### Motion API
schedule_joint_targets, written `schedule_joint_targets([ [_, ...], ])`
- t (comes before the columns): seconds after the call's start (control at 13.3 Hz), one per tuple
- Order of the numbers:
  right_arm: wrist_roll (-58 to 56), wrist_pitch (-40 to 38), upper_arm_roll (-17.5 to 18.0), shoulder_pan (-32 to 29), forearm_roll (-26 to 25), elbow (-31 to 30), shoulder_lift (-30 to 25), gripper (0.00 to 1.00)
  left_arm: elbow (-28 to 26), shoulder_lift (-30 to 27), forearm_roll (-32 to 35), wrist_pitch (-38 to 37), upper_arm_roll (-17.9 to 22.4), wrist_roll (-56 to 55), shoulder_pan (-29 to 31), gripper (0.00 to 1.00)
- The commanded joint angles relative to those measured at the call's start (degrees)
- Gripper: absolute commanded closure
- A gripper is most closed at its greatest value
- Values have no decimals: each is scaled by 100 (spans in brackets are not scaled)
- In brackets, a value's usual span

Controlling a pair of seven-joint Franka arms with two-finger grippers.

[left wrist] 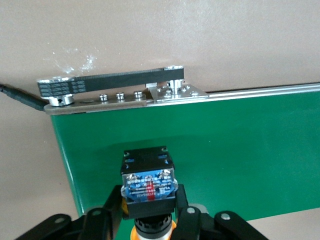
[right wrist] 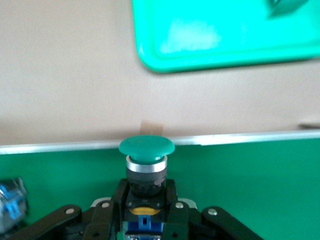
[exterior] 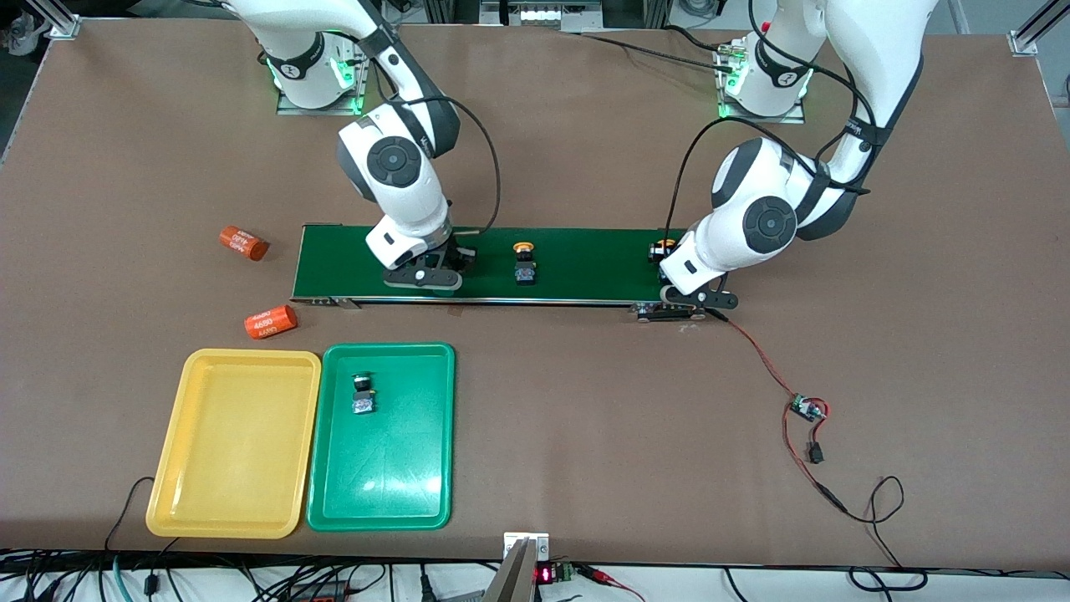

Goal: Sort buttons by color to trays
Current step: 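Lift the green button while the left gripper sets the yellow on the belt, then drop the green button into the green tray while the left gripper withdraws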

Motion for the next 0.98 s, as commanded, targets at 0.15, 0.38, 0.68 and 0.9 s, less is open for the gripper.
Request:
schedule_joint_targets([
  [0.15, -1290, -321, -261, -467, -61, 1221, 503, 91, 175, -56, -129, 30, 69, 29, -80, 0],
  [0.38, -1591, -164, -261, -757, -43, 2196, 1320, 90, 219, -537, -50, 30, 279, 152, -37, 0],
  [0.68, -1880, 291, -261, -907, -26, 2454, 1682, 77, 403, -1197, -32, -31, 1157, 653, -1, 0],
  [0.9, -1881, 584, -261, -899, -17, 2402, 1876, 39, 578, -1453, -15, -232, 1868, 671, 25, 0],
])
